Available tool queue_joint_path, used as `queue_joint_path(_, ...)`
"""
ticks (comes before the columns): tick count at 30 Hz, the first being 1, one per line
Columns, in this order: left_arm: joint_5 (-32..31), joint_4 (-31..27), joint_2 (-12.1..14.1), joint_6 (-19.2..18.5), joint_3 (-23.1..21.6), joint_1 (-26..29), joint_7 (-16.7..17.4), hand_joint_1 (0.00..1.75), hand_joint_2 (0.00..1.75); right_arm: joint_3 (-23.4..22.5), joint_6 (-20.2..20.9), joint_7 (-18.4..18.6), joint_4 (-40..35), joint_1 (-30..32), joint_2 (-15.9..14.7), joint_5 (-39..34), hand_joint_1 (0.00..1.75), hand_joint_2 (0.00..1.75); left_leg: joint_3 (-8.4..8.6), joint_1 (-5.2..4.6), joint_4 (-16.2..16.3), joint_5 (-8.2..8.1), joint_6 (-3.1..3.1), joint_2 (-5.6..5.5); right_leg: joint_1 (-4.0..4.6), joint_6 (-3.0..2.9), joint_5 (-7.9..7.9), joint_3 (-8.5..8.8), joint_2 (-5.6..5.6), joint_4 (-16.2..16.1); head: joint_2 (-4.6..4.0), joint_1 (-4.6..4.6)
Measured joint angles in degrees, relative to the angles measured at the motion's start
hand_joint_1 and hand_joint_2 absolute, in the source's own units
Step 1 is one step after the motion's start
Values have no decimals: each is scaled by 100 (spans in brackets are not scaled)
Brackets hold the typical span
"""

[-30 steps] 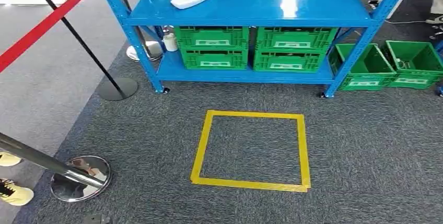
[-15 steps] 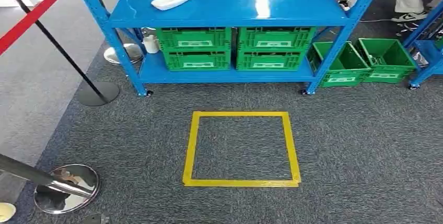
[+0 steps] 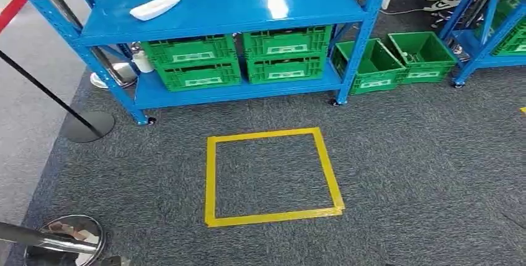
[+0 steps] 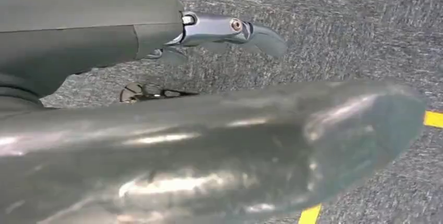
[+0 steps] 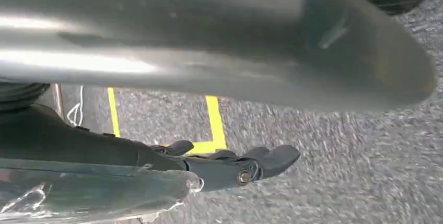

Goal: Take the parts from the cabinet and place them on the table.

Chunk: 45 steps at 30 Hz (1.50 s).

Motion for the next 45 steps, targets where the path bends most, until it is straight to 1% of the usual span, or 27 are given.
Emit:
queue_joint_path(1,0,0,0,0,0,-3,0,0,0,0,7,9,0,-3,0,0,0,0,229,5,-469,201,14,-14,-3,17,-2,5,20,-2,0,-4)
queue_joint_path(2,0,0,-7,-2,0,-7,0,0,0,0,7,13,0,-8,0,0,0,0,344,2,-745,185,23,-52,29,65,-11,-8,43,20,0,-22)
queue_joint_path(3,0,2,-9,-2,-2,-25,0,0,0,0,11,13,0,-9,0,0,0,0,339,8,-780,181,44,-55,37,94,-6,-29,54,16,0,-11)
queue_joint_path(4,0,2,-24,-2,0,-19,0,0,0,0,13,15,0,-5,-4,0,0,0,334,22,-810,210,-10,-54,51,24,-30,-36,51,16,0,-2)
queue_joint_path(5,0,2,-22,-2,0,-14,0,0,0,0,13,15,0,8,-4,0,0,0,335,15,-811,213,2,-56,49,-15,-17,-36,42,-2,0,-2)
queue_joint_path(6,0,2,-22,-2,0,-11,0,0,0,0,13,17,0,17,-4,0,0,0,339,10,-810,209,24,-59,46,31,8,-31,41,-38,0,-2)
queue_joint_path(7,0,2,-22,-2,0,-13,0,0,0,0,15,28,2,18,-4,0,0,0,340,7,-810,213,49,-59,44,62,20,-15,41,-72,0,0)
queue_joint_path(8,0,2,-22,-2,0,-16,0,0,0,0,22,28,4,15,2,0,0,0,337,4,-810,215,52,-59,41,86,35,-7,41,-90,0,0)
queue_joint_path(10,0,2,-22,-2,0,-17,0,0,0,0,22,31,4,11,2,0,0,0,335,-5,-810,217,96,-59,32,125,59,32,42,-122,0,-4)
queue_joint_path(13,-2,2,-22,-7,-2,-17,0,0,0,0,78,55,4,18,2,2,0,0,335,-9,-809,226,113,-59,27,164,82,45,42,-151,0,-2)
queue_joint_path(17,-7,2,-20,-7,-7,-23,0,0,0,0,201,68,4,16,2,13,0,0,335,-12,-810,226,122,-60,25,174,88,45,42,-156,0,-7)
queue_joint_path(24,-13,2,-13,-11,-13,-41,0,0,0,0,319,66,4,12,0,24,0,0,336,-8,-814,240,132,-60,29,174,88,43,42,-153,0,-7)
queue_joint_path(41,-15,2,-13,-22,-13,-59,11,0,0,0,389,31,4,1,-4,24,0,0,336,-9,-815,243,135,-60,28,182,94,44,42,-153,0,-7)
queue_joint_path(42,-13,2,-13,-26,-13,-58,20,0,175,0,391,31,4,0,-4,24,0,0,336,-9,-815,243,135,-60,28,182,94,44,42,-153,0,-7)
queue_joint_path(45,-15,2,-13,-26,-15,-58,70,0,175,0,402,46,4,1,-7,9,0,0,336,-9,-815,243,135,-60,28,182,94,43,42,-153,0,-7)
